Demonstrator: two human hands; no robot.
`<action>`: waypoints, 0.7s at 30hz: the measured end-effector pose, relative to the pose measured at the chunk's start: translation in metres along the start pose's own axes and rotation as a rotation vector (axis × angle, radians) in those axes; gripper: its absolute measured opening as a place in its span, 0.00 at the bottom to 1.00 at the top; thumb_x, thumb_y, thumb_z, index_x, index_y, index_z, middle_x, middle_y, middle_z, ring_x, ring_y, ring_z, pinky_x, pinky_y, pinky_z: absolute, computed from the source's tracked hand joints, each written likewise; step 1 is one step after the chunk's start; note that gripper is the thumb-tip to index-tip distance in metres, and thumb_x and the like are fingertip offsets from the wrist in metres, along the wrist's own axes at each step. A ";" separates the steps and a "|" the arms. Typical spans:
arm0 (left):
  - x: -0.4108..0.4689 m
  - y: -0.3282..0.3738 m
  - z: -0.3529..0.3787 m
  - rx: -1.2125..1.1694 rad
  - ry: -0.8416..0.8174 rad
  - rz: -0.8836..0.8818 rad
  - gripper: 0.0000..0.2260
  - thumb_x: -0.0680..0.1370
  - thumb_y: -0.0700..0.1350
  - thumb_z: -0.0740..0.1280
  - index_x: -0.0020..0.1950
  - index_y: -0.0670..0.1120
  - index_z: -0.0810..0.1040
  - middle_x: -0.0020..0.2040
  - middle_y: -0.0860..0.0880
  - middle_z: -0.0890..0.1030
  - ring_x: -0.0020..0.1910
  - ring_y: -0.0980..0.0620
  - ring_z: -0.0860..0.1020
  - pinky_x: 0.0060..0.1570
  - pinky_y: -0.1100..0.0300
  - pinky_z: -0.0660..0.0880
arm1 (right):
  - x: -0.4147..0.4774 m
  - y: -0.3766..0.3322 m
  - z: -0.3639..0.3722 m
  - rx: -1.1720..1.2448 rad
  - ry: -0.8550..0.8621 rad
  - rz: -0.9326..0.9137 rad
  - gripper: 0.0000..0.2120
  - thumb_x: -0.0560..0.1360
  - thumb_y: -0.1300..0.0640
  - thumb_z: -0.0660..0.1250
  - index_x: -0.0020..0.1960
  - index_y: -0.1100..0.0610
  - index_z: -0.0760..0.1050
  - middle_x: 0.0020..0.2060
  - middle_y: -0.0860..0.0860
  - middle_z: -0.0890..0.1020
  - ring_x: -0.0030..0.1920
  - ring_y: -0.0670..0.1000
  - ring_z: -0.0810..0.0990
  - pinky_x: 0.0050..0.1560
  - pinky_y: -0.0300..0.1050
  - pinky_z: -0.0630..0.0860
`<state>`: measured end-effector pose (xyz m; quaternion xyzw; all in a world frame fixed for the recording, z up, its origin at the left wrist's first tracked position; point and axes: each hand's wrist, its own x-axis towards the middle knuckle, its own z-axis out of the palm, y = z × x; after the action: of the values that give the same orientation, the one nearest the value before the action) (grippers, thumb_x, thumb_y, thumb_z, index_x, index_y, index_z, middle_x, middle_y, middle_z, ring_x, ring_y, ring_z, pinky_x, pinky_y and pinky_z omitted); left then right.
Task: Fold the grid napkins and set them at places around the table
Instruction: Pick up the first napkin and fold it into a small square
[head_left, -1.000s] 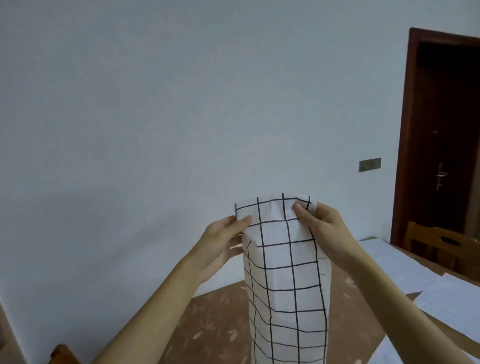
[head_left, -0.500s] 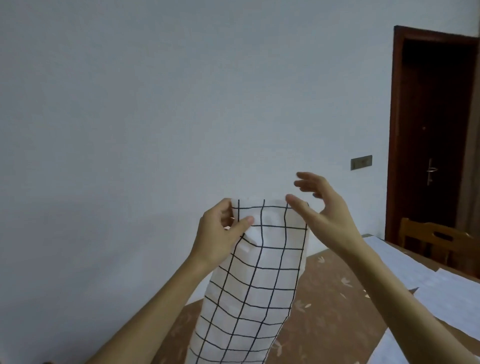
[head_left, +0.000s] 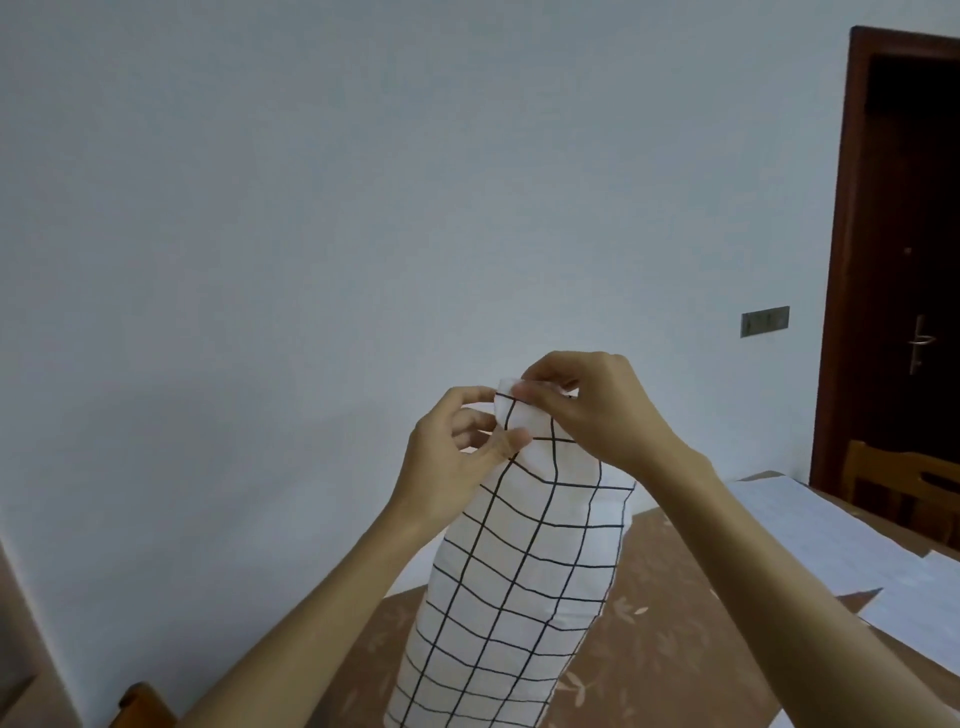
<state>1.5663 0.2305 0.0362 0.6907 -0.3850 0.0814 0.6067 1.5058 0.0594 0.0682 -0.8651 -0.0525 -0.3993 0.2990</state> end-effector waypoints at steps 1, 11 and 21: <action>-0.002 -0.002 -0.003 -0.027 0.006 -0.015 0.18 0.68 0.53 0.76 0.55 0.55 0.77 0.41 0.57 0.86 0.44 0.59 0.85 0.47 0.68 0.79 | 0.000 0.000 0.001 0.018 0.015 0.000 0.07 0.77 0.48 0.71 0.46 0.51 0.84 0.41 0.44 0.86 0.46 0.42 0.82 0.49 0.37 0.77; -0.016 -0.017 -0.019 -0.061 0.120 0.005 0.07 0.67 0.49 0.76 0.43 0.50 0.83 0.38 0.54 0.86 0.42 0.56 0.85 0.46 0.65 0.80 | -0.002 -0.009 0.007 0.090 0.063 -0.004 0.06 0.78 0.53 0.70 0.47 0.54 0.84 0.41 0.45 0.85 0.48 0.35 0.78 0.47 0.26 0.72; -0.028 -0.028 -0.022 -0.052 0.192 -0.062 0.01 0.76 0.44 0.73 0.45 0.49 0.83 0.40 0.52 0.86 0.43 0.58 0.84 0.45 0.64 0.79 | 0.000 -0.010 0.016 0.057 0.105 0.025 0.07 0.80 0.55 0.67 0.47 0.54 0.82 0.40 0.43 0.84 0.45 0.45 0.82 0.40 0.30 0.71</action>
<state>1.5721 0.2612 0.0036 0.6755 -0.3055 0.1183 0.6606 1.5129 0.0767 0.0648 -0.8348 -0.0374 -0.4386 0.3307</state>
